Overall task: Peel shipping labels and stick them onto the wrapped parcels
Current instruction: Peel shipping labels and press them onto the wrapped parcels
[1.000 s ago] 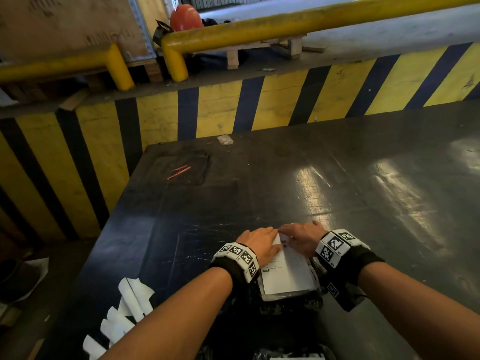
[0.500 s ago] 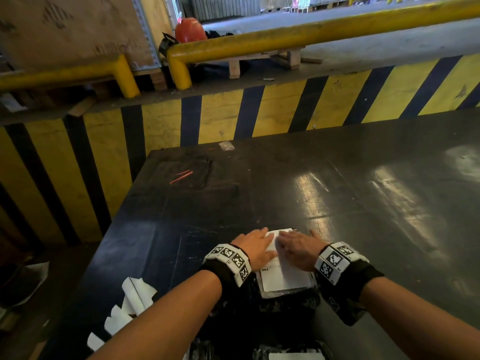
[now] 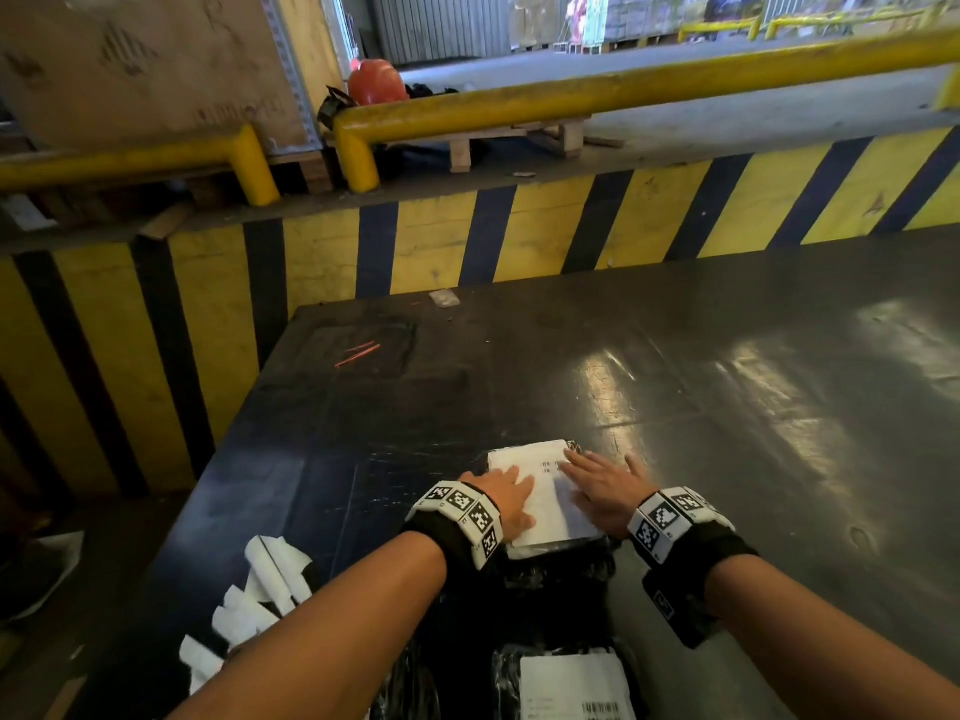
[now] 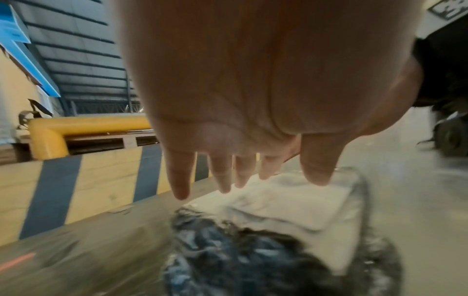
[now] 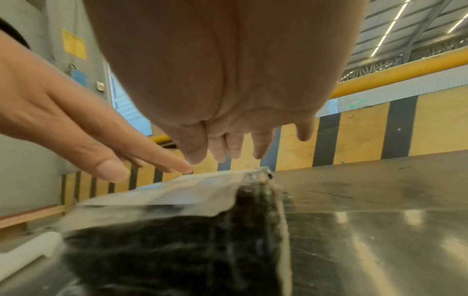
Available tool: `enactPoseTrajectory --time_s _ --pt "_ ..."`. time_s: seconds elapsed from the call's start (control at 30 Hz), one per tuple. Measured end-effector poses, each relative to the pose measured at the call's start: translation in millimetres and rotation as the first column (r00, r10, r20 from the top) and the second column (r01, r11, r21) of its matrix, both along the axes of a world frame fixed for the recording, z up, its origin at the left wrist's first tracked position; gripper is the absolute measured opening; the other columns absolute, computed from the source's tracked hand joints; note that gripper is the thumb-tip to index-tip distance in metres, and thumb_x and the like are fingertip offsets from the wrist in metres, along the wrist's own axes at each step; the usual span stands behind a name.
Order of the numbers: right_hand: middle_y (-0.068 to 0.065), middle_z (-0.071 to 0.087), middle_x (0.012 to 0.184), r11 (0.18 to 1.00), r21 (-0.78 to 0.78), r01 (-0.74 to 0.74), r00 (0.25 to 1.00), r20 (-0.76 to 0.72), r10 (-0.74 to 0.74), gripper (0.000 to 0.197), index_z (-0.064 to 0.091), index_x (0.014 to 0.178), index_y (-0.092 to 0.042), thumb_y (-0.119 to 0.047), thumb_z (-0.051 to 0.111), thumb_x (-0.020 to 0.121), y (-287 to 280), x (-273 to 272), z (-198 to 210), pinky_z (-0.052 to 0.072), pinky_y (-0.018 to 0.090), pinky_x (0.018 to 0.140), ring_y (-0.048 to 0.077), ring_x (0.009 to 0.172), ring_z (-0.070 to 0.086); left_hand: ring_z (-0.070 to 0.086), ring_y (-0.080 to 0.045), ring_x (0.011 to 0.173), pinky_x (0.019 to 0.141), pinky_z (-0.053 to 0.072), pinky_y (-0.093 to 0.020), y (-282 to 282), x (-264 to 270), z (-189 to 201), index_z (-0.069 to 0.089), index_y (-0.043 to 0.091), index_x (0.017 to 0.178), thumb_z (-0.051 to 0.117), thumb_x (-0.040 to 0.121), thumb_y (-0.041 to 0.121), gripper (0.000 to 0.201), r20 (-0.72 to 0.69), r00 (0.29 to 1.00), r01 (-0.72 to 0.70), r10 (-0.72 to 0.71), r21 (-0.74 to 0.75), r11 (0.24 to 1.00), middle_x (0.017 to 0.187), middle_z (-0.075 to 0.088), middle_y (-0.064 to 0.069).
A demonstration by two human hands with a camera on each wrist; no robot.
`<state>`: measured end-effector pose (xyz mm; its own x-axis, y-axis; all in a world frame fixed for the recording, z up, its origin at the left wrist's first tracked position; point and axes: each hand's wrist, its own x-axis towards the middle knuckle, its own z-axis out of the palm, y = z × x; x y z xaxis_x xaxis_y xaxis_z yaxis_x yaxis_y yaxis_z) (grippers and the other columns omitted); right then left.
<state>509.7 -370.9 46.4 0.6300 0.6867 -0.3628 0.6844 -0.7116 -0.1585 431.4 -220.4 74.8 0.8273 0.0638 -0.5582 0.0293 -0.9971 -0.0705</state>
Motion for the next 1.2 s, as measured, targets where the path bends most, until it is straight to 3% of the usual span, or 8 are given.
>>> enactPoseTrajectory --time_s 0.23,0.3,0.4,0.47,0.6,0.83,1.07,1.2 --pt "-0.011 -0.001 0.158 1.000 0.026 -0.011 1.000 0.018 0.011 0.050 0.011 0.148 -0.029 -0.036 0.023 0.100 -19.4 -30.8 -19.7 -0.002 0.062 0.113 0.014 0.147 0.000 0.014 -0.029 0.145 0.116 0.022 -0.047 -16.4 -17.2 -8.5 0.009 0.008 0.150 0.042 0.097 0.035 0.068 -0.043 0.998 0.044 -0.042 0.046 0.998 0.159 -0.004 -0.011" --pt "-0.012 -0.003 0.158 0.999 0.021 0.027 0.999 0.018 -0.027 0.051 0.008 0.148 -0.029 -0.040 0.020 0.100 -24.4 -33.0 -23.0 -0.004 0.061 0.113 0.015 0.147 -0.001 0.026 -0.031 0.141 0.112 0.029 -0.044 -14.4 -18.4 -8.6 0.015 0.004 0.148 0.046 0.095 0.034 0.068 -0.057 0.998 0.023 -0.017 0.101 0.995 0.158 0.008 -0.013" --pt "-0.012 -0.001 0.158 0.995 0.035 0.090 0.995 0.031 -0.091 0.052 0.010 0.148 -0.029 -0.041 0.021 0.099 -29.9 -33.8 -24.2 -0.002 0.061 0.113 0.017 0.147 0.002 0.052 -0.035 0.120 0.099 0.046 -0.046 -9.9 -19.1 -8.3 0.038 0.004 0.137 0.055 0.088 0.036 0.061 -0.023 0.999 -0.026 0.030 0.158 0.987 0.140 0.047 -0.016" --pt "-0.012 0.002 0.158 0.992 0.073 0.107 0.993 0.038 -0.110 0.051 0.014 0.148 -0.027 -0.039 0.023 0.099 -31.3 -37.0 -19.9 -0.001 0.061 0.113 0.017 0.147 0.004 0.054 -0.035 0.117 0.098 0.047 -0.046 -11.7 -21.5 -2.9 0.045 0.008 0.132 0.053 0.089 0.038 0.053 0.016 1.000 -0.001 -0.001 0.165 0.986 0.135 0.052 -0.015" --pt "-0.010 0.004 0.158 0.993 0.120 -0.002 1.000 0.028 -0.001 0.050 0.015 0.147 -0.029 -0.034 0.026 0.099 -27.9 -53.6 -16.2 0.000 0.060 0.113 0.017 0.147 0.004 0.031 -0.034 0.138 0.113 0.028 -0.042 -35.6 -30.2 -7.0 0.021 0.008 0.147 0.046 0.094 0.035 0.064 0.061 0.998 0.004 -0.009 0.082 0.997 0.153 0.024 -0.017" --pt "-0.013 -0.005 0.158 0.994 0.100 -0.042 0.995 0.090 0.033 0.060 0.002 0.147 -0.036 -0.025 0.033 0.097 -57.9 -64.1 -38.6 -0.009 0.061 0.110 0.015 0.146 -0.007 -0.003 -0.025 0.147 0.116 0.012 -0.054 -55.8 -63.1 -35.6 -0.003 0.010 0.149 0.050 0.093 0.033 0.081 0.013 0.986 -0.168 0.168 0.075 0.983 0.159 -0.011 -0.009" --pt "-0.011 -0.001 0.158 0.988 0.149 0.035 0.996 0.079 -0.048 0.057 0.008 0.148 -0.031 -0.026 0.034 0.097 -54.1 -64.9 -23.2 -0.007 0.061 0.111 0.017 0.147 -0.003 0.002 -0.026 0.147 0.118 0.012 -0.048 -58.4 -68.7 -24.0 -0.002 0.011 0.150 0.045 0.096 0.030 0.074 0.115 0.965 -0.237 0.236 -0.005 0.971 0.159 -0.007 -0.010" --pt "-0.008 -0.002 0.159 0.993 0.116 -0.026 0.999 0.045 0.021 0.059 0.006 0.149 -0.027 -0.026 0.035 0.097 -40.8 -71.3 -22.6 -0.005 0.057 0.114 0.014 0.147 -0.003 0.002 -0.026 0.147 0.119 0.015 -0.043 -61.3 -61.9 -29.3 0.000 0.007 0.149 0.046 0.095 0.032 0.075 0.129 0.966 -0.216 0.223 -0.068 0.974 0.159 -0.004 -0.011"
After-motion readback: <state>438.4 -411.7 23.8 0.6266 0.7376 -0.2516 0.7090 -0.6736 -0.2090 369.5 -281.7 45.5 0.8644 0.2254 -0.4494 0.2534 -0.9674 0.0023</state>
